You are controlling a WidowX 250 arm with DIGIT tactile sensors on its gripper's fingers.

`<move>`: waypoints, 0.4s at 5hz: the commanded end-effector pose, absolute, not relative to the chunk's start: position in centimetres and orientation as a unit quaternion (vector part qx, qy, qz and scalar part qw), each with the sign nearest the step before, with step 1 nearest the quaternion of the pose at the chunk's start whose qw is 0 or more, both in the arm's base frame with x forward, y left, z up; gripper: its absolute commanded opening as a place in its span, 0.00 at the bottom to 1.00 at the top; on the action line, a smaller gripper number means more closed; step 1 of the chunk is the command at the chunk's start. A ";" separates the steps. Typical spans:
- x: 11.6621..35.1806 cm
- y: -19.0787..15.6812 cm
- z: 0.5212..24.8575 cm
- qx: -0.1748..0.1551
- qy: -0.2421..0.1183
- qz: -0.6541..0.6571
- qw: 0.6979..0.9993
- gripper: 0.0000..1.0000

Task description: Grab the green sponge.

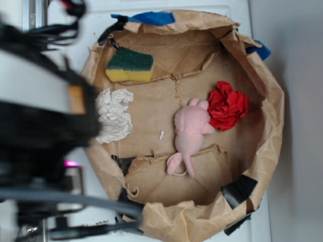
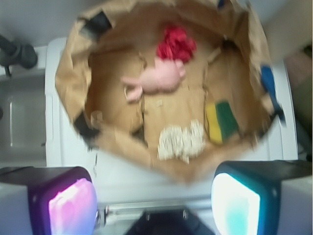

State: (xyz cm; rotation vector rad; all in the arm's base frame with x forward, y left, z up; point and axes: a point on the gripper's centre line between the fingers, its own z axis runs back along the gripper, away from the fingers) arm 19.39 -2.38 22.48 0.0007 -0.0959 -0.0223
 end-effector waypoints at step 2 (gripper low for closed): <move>32.0 3.1 15.8 -0.018 -0.062 -0.195 0.979 1.00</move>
